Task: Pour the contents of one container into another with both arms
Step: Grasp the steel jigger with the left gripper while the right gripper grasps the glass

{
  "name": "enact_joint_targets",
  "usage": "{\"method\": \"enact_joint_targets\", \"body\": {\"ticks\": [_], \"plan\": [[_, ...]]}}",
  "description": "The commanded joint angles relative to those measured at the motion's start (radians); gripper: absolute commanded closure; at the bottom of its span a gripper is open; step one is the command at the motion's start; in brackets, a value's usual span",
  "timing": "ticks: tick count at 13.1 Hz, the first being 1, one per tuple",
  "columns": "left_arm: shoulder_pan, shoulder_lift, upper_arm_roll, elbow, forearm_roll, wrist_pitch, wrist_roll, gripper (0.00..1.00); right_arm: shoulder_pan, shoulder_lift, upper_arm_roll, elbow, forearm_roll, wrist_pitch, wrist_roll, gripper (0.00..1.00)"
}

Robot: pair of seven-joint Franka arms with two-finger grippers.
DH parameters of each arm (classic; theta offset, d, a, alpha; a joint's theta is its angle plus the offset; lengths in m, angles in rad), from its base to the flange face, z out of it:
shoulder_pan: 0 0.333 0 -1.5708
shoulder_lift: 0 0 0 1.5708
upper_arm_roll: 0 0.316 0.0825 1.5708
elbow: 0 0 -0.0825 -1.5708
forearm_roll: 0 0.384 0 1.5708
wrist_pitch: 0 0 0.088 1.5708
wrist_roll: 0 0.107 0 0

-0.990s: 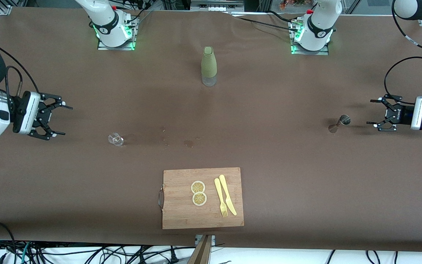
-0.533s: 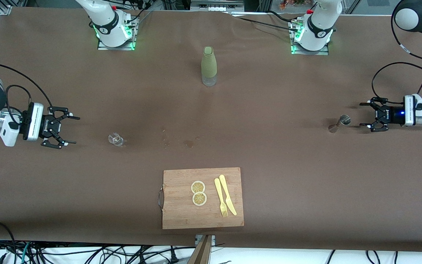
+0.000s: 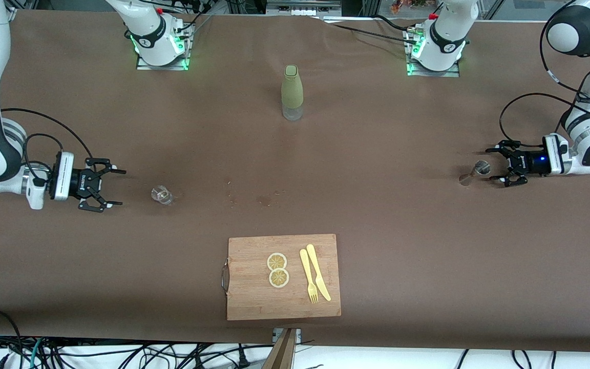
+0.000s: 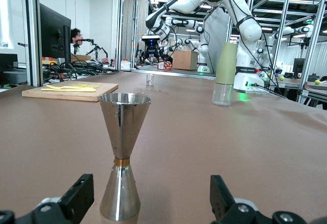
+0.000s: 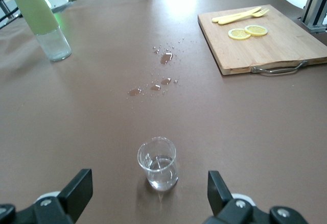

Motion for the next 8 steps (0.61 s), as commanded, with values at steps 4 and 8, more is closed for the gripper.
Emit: {"method": "enact_joint_targets", "body": {"ticks": [4,8], "plan": [[-0.064,0.018,0.006,-0.022,-0.066,0.015,0.129,0.0,-0.014,0.095,0.019,0.015,0.125,-0.025,-0.094,0.0],[-0.087,0.039,0.006,-0.014,-0.097,0.023,0.161,0.0,-0.014,0.153,0.029,0.015,0.18,-0.028,-0.184,0.01]]}}
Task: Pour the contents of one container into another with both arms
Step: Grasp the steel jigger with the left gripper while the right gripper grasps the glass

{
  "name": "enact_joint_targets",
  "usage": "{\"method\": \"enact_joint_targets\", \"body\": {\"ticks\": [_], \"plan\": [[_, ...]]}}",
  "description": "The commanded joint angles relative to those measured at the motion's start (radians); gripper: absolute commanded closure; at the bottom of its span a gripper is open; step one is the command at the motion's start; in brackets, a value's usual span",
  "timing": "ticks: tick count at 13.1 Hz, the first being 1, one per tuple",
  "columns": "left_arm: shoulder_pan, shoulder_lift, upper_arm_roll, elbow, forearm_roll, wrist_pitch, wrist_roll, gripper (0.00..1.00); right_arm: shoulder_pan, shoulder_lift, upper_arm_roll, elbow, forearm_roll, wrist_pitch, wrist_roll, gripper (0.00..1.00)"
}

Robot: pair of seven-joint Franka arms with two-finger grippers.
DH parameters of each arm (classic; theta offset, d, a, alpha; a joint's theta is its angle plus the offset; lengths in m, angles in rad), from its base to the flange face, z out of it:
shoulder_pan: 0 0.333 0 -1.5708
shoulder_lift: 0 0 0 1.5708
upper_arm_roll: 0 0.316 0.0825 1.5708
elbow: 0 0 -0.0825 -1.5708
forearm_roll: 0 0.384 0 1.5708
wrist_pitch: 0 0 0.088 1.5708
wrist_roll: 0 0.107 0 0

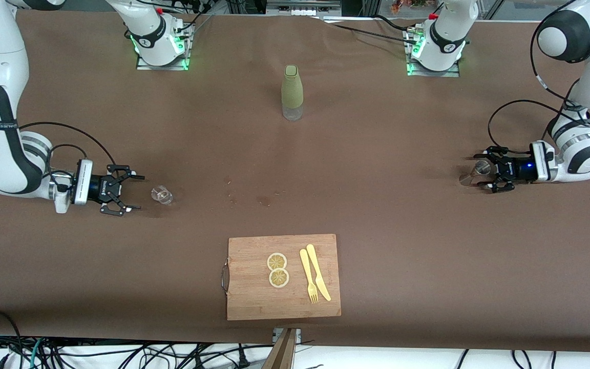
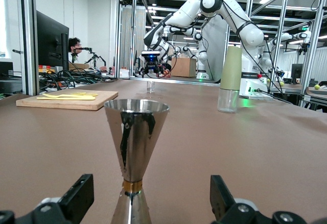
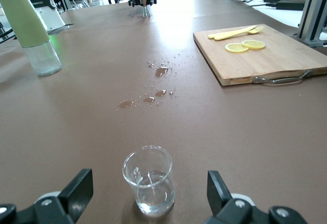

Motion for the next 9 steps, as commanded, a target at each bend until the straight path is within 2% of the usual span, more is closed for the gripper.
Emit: {"method": "enact_joint_targets", "body": {"ticks": [1,3,6,9], "plan": [[-0.024,0.009,0.013,-0.009,-0.024,0.019,0.15,0.0,-0.014,0.044,0.011,0.016,0.036,-0.026,-0.078,0.01],[-0.025,0.011,0.013,-0.007,-0.025,0.019,0.15,0.0,-0.014,0.062,0.009,0.016,0.068,-0.04,-0.124,0.01],[-0.025,0.009,0.013,-0.006,-0.025,0.018,0.15,0.06,-0.013,0.096,0.009,0.025,0.076,-0.052,-0.164,0.02],[-0.03,0.009,0.011,-0.006,-0.025,0.018,0.149,0.06,-0.011,0.127,0.009,0.028,0.113,-0.052,-0.222,0.04]]}}
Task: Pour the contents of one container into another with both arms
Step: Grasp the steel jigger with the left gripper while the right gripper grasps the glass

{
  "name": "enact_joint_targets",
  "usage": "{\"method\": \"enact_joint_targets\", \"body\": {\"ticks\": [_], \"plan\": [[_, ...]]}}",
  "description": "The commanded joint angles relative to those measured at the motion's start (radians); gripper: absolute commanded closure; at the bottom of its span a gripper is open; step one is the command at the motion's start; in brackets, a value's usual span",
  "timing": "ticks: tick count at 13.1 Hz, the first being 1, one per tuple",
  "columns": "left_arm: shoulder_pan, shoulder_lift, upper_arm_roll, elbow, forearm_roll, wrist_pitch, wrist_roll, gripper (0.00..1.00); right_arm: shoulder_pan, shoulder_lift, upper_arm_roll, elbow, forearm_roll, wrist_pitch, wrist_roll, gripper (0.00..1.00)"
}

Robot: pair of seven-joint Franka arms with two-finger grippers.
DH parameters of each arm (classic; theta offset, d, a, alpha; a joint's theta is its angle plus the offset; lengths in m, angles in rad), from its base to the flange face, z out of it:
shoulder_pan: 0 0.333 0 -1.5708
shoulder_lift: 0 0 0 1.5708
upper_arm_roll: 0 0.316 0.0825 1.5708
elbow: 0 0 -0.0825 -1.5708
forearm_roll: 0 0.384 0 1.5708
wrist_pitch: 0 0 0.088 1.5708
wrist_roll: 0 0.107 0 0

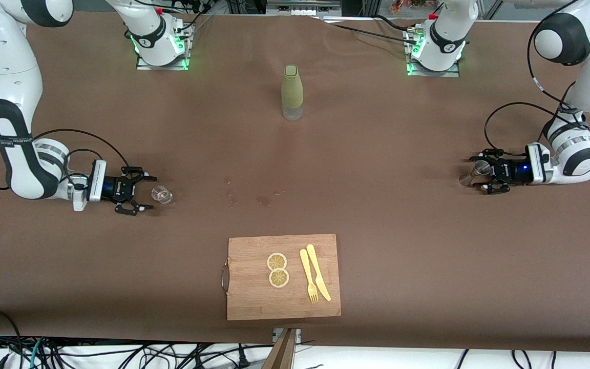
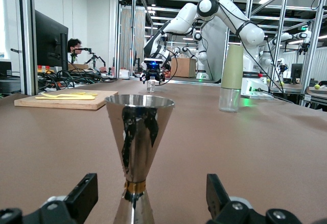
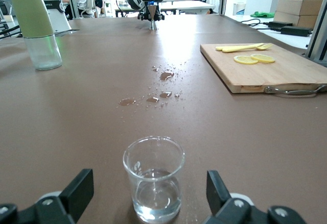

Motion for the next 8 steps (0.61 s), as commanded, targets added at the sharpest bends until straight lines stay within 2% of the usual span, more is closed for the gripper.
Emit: {"method": "enact_joint_targets", "body": {"ticks": [1,4,5,6,8], "plan": [[-0.02,0.004,0.011,-0.008,-0.019,0.012,0.142,0.06,-0.011,0.04,0.008,0.025,0.026,-0.022,-0.04,0.04],[-0.022,0.004,0.011,-0.006,-0.019,0.012,0.145,0.15,-0.008,0.054,0.008,0.025,0.041,-0.021,-0.047,0.06],[-0.022,0.004,0.011,-0.006,-0.019,0.012,0.145,0.22,-0.005,0.066,0.008,0.025,0.072,-0.024,-0.073,0.06],[-0.022,0.004,0.011,-0.003,-0.017,0.012,0.145,0.33,-0.001,0.076,0.008,0.025,0.083,-0.024,-0.087,0.06],[-0.02,0.005,0.013,0.0,-0.017,0.012,0.147,0.73,0.019,0.077,0.008,0.025,0.106,-0.024,-0.089,0.06]]}}
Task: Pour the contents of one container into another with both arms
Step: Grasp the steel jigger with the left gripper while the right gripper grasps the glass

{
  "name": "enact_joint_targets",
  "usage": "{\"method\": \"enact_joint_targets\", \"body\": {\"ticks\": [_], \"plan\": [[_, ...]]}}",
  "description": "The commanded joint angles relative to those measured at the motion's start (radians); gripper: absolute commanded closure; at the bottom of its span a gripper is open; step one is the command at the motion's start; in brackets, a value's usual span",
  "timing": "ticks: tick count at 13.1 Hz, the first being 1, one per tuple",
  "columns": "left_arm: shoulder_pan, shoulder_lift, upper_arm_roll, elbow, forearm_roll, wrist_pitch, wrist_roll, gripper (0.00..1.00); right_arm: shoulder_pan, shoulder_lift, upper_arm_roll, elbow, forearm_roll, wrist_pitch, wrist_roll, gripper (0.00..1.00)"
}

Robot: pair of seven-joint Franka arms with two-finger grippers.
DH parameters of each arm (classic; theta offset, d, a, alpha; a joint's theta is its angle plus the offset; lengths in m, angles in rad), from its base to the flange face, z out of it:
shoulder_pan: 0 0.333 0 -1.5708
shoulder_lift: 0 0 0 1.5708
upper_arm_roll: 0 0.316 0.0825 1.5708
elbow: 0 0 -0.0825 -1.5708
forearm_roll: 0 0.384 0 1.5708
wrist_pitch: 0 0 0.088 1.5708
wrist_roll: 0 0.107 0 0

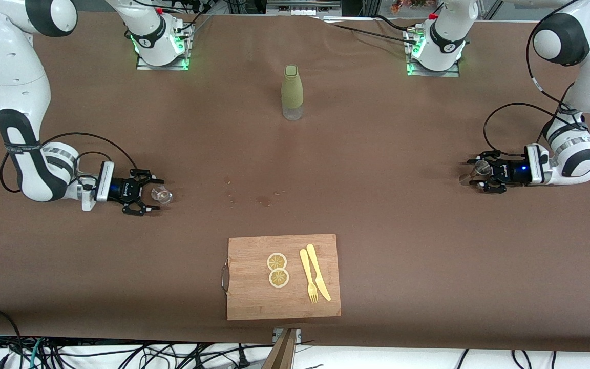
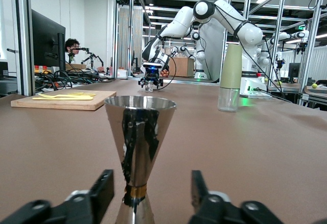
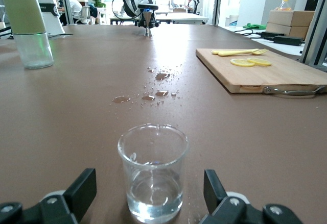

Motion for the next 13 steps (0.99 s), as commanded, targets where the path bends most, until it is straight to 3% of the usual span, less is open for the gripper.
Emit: {"method": "enact_joint_targets", "body": {"ticks": [1,2,7,13], "plan": [[-0.009,0.008,0.013,-0.003,-0.017,0.011,0.147,0.92,0.019,0.019,0.003,0.02,0.039,-0.016,-0.017,0.06],[-0.006,0.018,0.013,-0.003,-0.02,0.011,0.148,1.0,0.022,0.02,0.003,0.018,0.047,-0.018,-0.022,0.06],[-0.027,0.033,0.01,0.005,-0.04,0.011,0.178,1.0,0.036,0.031,0.005,0.011,0.073,-0.042,-0.049,0.07],[-0.136,0.008,-0.053,0.069,-0.045,0.015,0.075,1.0,0.041,0.036,0.005,0.011,0.073,-0.053,-0.06,0.19]]}}
